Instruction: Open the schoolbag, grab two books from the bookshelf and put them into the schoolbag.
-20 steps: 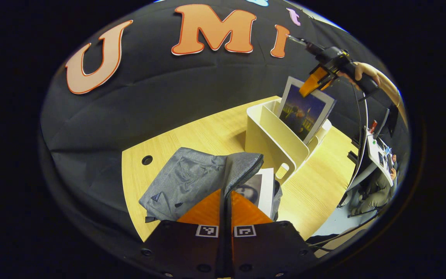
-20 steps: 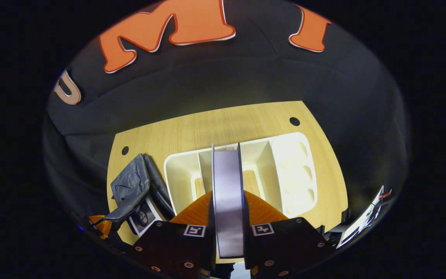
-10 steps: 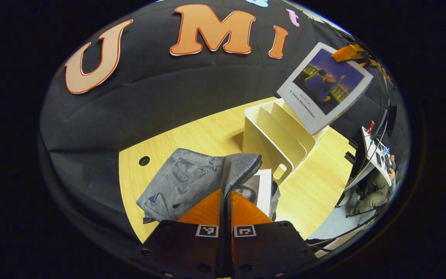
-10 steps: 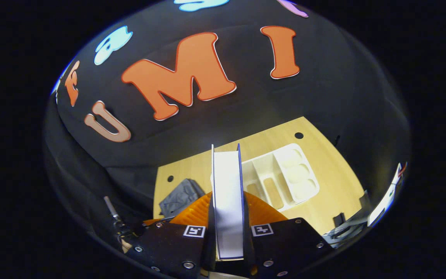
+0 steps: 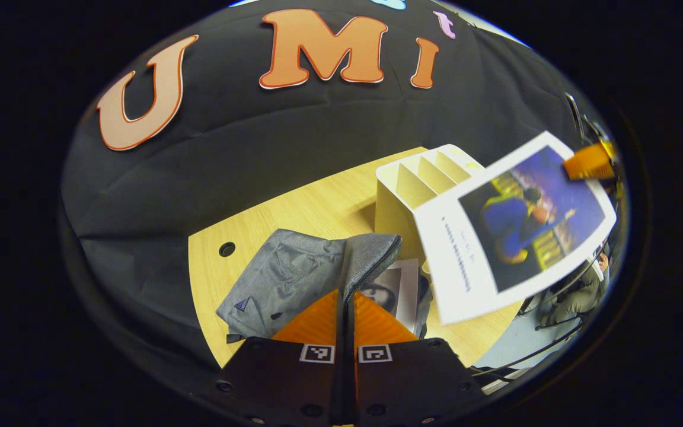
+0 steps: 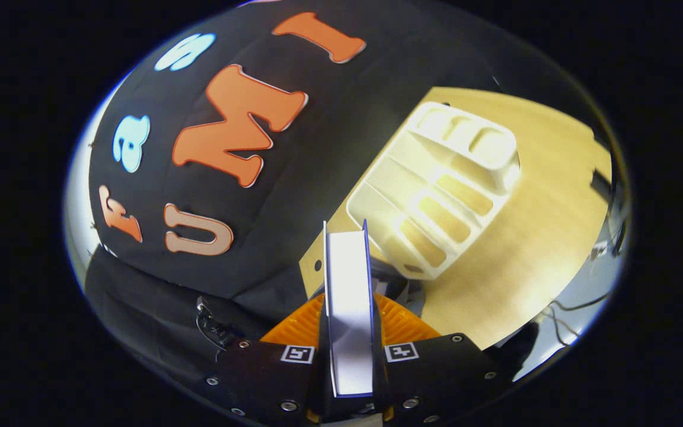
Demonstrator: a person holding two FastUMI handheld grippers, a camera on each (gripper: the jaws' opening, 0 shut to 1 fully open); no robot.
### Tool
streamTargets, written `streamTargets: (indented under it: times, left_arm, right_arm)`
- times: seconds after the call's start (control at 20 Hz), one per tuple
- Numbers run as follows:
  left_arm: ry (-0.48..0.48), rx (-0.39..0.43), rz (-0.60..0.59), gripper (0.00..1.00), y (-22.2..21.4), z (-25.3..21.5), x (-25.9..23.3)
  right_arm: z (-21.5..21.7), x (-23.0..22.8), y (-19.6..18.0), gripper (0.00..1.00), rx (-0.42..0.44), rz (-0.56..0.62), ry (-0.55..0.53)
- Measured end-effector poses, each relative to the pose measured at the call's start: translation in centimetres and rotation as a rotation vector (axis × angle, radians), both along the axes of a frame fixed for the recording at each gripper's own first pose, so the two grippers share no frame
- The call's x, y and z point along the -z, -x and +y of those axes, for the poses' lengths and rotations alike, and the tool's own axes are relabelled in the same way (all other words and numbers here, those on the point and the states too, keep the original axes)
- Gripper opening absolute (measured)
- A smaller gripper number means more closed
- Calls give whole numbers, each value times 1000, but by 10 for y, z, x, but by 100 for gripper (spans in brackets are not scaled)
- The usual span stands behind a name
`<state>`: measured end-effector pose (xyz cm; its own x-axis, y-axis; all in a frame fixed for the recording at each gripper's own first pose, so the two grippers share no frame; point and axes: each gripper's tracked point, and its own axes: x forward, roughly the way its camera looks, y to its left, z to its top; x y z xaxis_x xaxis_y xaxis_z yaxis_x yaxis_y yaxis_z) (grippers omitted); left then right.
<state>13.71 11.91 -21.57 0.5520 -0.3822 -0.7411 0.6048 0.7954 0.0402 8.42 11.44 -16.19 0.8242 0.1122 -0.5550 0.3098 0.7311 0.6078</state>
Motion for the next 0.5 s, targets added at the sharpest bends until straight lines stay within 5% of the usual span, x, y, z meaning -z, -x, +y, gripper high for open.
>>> streamTargets:
  times: [0.5]
  left_arm:
    - [-30, 11, -14, 0, 5, -7, -3]
  right_arm:
    - [32, 119, -47, 28, 147, -21, -159]
